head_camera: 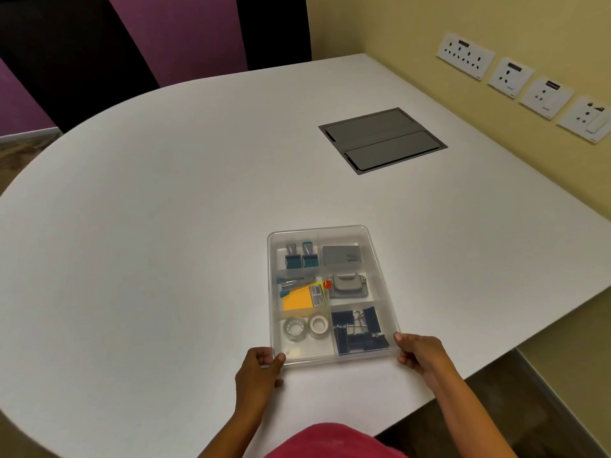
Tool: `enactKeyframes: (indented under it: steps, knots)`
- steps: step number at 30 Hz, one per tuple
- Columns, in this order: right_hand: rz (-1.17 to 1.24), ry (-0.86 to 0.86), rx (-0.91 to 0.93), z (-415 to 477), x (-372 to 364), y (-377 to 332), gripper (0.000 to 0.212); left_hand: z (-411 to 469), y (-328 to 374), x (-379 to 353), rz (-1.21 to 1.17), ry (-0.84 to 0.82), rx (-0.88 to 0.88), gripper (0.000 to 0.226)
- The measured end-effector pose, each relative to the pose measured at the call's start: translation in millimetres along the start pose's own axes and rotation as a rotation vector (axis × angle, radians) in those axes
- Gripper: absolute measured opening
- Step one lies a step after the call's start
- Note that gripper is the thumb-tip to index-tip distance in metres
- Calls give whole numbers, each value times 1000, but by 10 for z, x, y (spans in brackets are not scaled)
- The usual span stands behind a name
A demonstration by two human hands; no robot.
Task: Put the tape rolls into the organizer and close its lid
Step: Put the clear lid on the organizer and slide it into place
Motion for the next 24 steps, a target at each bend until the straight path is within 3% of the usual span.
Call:
enactKeyframes:
  steps: [8,12,18,24]
  knots:
    - [-51,-42,-109,77,17,-39,14,34,-53,20,-123,-34,63,16]
    - [-49,-52,-116,67,26,-49,13,95,-62,19,-95,-47,89,12]
    - [-22,-84,-129,38,23,-70,11,166,-43,11,36,-82,112,29]
    - [-153,-99,-128,128,51,-114,17,262,-20,65,58,-162,189,23]
Point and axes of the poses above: each hand's wrist, its own z-axis towards the middle knuckle, its own x-axis out of the back of the hand, y = z × x, the point moved 3 cm from there along z, towards the middle knuckle, and after that the axes turned 8 degrees about -y, right-handed, at the moved point
